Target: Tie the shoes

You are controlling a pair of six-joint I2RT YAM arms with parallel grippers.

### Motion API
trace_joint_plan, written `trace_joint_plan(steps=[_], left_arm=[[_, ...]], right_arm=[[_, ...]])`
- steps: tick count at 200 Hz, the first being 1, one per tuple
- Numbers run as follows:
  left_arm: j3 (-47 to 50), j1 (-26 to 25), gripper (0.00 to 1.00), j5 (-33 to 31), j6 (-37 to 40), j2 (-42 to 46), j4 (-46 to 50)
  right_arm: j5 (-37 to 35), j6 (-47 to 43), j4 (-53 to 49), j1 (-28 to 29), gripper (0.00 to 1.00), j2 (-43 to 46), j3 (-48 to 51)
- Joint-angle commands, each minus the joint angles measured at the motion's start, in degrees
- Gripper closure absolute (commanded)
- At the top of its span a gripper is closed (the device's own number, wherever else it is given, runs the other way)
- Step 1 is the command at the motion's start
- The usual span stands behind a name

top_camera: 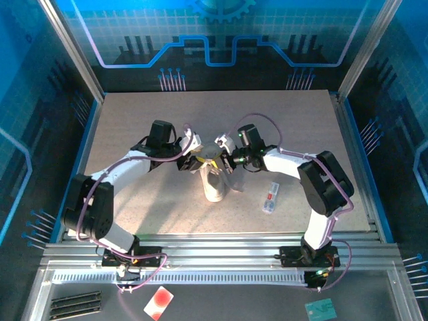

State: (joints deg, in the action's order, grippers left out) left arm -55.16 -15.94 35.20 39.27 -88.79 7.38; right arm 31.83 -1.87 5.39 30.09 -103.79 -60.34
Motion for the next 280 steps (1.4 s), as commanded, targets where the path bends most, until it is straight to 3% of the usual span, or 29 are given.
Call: trace_joint_plan(steps=[1,82,132,220,280], left_arm=[[-3.9,0.1,0.45,6.5,-2.2,-3.3,2.6],[-8.1,0.0,0.56,10.5,-1.1,-9.1,5.9],[-10.7,-0.1,0.61,9.2,1.9,-10.8,10.3],[-13.5,-2.5,0.61,4.0,5.0,-13.1,14.8],[-14.5,-4.0,1.00,-0.6,6.2,-14.2,16.6]], right_arm=[[-2.7,-1.9,0.3,1.0,0.97,2.6,1.2],[-1.4,-1.6,0.4,1.1,0.96,3.2,1.0],[-1.1,-0.9,0.9,1.1,0.96,3.3,0.9],[0.2,0.6,2.1,0.4,0.96,4.3,2.1],[1.3,1.7,3.6,-0.3,0.95,4.9,3.3]])
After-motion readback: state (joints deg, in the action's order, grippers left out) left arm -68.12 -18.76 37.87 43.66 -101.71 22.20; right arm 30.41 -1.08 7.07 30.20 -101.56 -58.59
